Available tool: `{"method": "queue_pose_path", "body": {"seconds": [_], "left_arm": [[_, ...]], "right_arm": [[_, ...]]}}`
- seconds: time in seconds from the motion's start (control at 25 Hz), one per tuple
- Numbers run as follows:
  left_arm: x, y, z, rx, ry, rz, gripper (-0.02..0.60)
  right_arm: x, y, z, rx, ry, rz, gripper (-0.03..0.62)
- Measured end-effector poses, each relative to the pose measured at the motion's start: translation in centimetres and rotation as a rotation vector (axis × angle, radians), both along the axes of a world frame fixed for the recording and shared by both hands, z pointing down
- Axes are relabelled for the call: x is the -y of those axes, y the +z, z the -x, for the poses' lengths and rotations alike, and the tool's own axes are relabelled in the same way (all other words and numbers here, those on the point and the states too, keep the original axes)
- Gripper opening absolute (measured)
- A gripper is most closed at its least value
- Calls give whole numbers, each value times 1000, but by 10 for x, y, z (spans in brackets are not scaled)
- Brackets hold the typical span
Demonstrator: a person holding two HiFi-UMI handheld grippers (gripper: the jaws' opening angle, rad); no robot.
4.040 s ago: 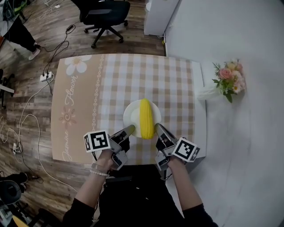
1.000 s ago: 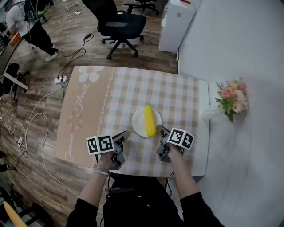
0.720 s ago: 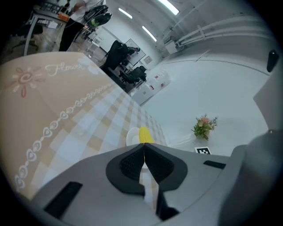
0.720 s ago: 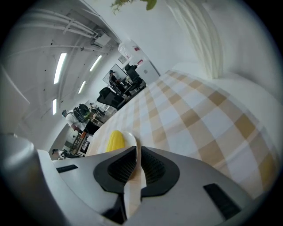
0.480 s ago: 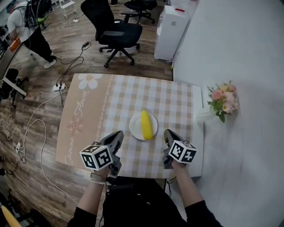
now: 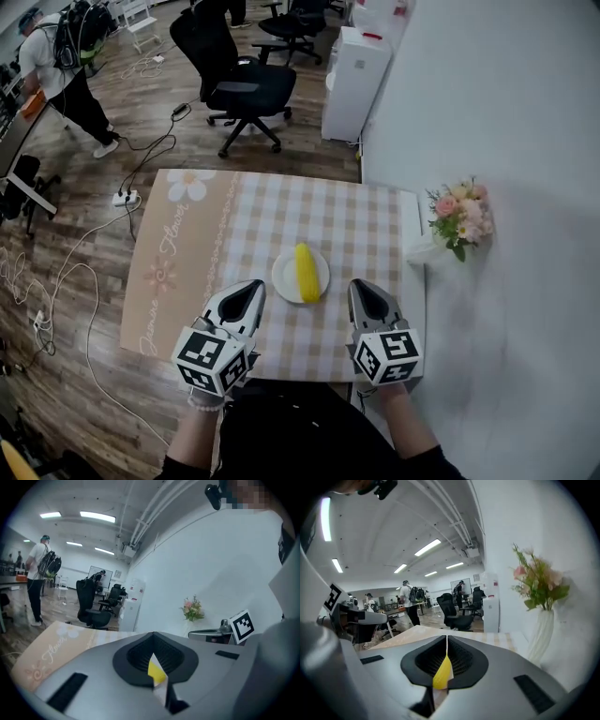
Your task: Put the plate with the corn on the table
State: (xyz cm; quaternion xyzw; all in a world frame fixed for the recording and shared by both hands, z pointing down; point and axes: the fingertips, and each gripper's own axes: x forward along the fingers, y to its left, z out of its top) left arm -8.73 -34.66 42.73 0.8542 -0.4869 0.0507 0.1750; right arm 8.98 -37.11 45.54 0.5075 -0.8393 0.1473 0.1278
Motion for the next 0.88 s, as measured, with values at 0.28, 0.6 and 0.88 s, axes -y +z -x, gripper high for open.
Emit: {"method": "queue_pose_path", "body": {"seconds": [0.28,0.6,0.88], "left_arm": [[-14,-35,-5,171,44,-147,12],[-19,-59,-2,81,-16,-159,12],[-20,-70,-11,117,-1,-169,12]], "right_arm": [[-13,-51,1,55,-17,-110,44],[-10,-88,-4,99,-5,-201,43],[-10,-102,-8,60,-21,-257,43]]}}
